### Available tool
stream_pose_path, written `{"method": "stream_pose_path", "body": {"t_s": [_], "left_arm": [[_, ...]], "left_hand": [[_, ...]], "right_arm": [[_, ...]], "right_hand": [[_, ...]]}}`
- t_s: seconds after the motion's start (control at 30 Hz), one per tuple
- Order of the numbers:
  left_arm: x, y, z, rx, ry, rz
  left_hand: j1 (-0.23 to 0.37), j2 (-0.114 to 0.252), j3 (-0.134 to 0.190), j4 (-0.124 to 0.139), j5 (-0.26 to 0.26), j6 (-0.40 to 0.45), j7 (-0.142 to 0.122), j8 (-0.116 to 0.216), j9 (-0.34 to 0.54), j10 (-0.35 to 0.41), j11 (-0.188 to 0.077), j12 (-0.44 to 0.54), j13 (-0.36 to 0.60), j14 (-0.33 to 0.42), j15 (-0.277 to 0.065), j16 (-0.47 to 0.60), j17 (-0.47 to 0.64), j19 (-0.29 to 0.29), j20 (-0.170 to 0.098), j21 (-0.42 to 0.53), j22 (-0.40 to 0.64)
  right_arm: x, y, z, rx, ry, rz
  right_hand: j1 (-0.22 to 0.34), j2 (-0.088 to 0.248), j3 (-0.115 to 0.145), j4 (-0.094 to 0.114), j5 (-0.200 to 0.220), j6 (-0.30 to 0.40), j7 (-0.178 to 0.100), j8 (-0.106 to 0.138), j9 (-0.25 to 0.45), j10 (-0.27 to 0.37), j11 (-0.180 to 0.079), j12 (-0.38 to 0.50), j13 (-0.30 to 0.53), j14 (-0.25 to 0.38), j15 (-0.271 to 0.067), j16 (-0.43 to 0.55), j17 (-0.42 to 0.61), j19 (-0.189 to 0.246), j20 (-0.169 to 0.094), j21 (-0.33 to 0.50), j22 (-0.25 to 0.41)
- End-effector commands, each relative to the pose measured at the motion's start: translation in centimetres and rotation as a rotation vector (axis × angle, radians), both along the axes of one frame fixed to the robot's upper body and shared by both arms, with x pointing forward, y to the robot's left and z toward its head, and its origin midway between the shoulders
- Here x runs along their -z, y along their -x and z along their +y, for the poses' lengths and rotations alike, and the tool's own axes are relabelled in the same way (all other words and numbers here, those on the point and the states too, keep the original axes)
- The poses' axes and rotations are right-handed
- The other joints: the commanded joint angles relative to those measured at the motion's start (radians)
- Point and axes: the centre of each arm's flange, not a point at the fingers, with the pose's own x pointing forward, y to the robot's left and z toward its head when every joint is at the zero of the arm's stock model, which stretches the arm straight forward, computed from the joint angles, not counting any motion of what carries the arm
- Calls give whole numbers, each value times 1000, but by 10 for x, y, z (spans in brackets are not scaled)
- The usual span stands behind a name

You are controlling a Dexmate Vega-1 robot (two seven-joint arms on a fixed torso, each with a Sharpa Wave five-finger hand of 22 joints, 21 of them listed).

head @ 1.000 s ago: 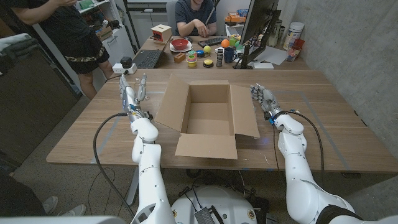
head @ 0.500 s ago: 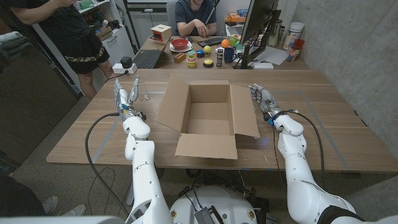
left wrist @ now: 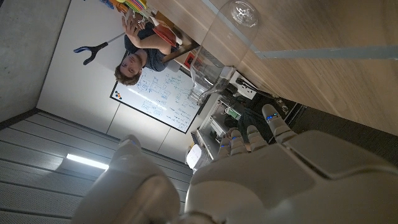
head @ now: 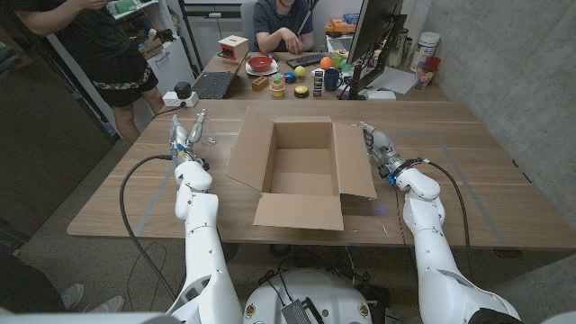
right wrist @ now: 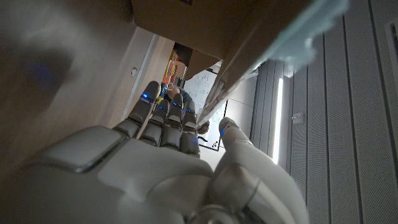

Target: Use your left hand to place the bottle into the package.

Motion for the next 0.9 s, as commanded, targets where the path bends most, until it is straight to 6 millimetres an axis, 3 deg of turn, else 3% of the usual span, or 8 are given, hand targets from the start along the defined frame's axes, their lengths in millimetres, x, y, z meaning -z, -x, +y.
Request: {"method": "stream_pose_path", "body": {"t_s": [0.03, 0.23, 0.33, 0.5, 0.73, 0.9], "left_arm": [[-15, -19, 3, -60, -107, 114], [-11, -24, 2, -58, -123, 130], [-10, -25, 4, -81, -127, 164], [-6, -29, 13, -75, -140, 220], [-1, -36, 15, -99, -161, 257], [3, -45, 16, -108, -180, 259]], "left_hand": [[24, 4, -5, -12, 6, -86, 5, 9, 2, 2, -4, 8, 2, 7, -1, 9, 1, 13, -5, -6, 1], [84, 13, -11, -56, 20, -101, 20, 4, 1, 4, -7, 7, 1, 15, -1, 4, -2, 54, -12, -8, -1], [160, 22, -10, -103, 37, -145, 34, -10, 1, -10, -3, 1, 3, 10, 4, -4, -3, 67, -22, -23, -1], [275, 25, -12, -149, 64, -240, 36, -31, 4, -78, 15, -14, 6, -41, 18, -18, -2, 53, -18, -58, 0], [312, 29, -14, -152, 72, -273, 40, -33, 5, -96, 10, -14, 8, -57, 20, -17, -1, 60, -14, -66, 1], [338, 23, -21, -152, 75, -258, 38, -20, 6, -101, 13, -9, 10, -59, 23, -14, 0, 83, -41, -67, 1]], "right_arm": [[-1, 19, 15, -78, 66, -55], [0, 22, 14, -73, 82, -56], [2, 23, 13, -74, 72, -51], [3, 25, 12, -69, 81, -66], [6, 26, 17, -75, 82, -62], [10, 30, 20, -86, 97, -68]], "right_hand": [[-11, -2, -5, 0, -3, 2, 1, 6, 1, 2, 2, 4, 4, 10, 0, 5, 3, 10, -2, -4, 3], [-15, -3, -7, 2, -3, 3, 2, 6, 1, 2, 5, 4, 4, 10, -1, 5, 3, 10, -1, -5, 3], [-18, -4, -9, 4, -4, 3, 4, 6, 1, 2, 5, 5, 4, 10, 0, 5, 3, 11, -1, -6, 3], [-24, -4, -12, 7, -4, 3, 4, 6, 2, 3, 5, 5, 4, 10, 1, 5, 4, 11, -1, -8, 3], [-31, -4, -16, 12, -5, 3, 4, 6, 2, 4, 5, 5, 4, 11, 3, 6, 4, 13, 0, -10, 3], [-35, -5, -19, 14, -5, 4, 3, 7, 2, 4, 5, 5, 4, 10, 3, 6, 4, 13, -1, -12, 3]]}}
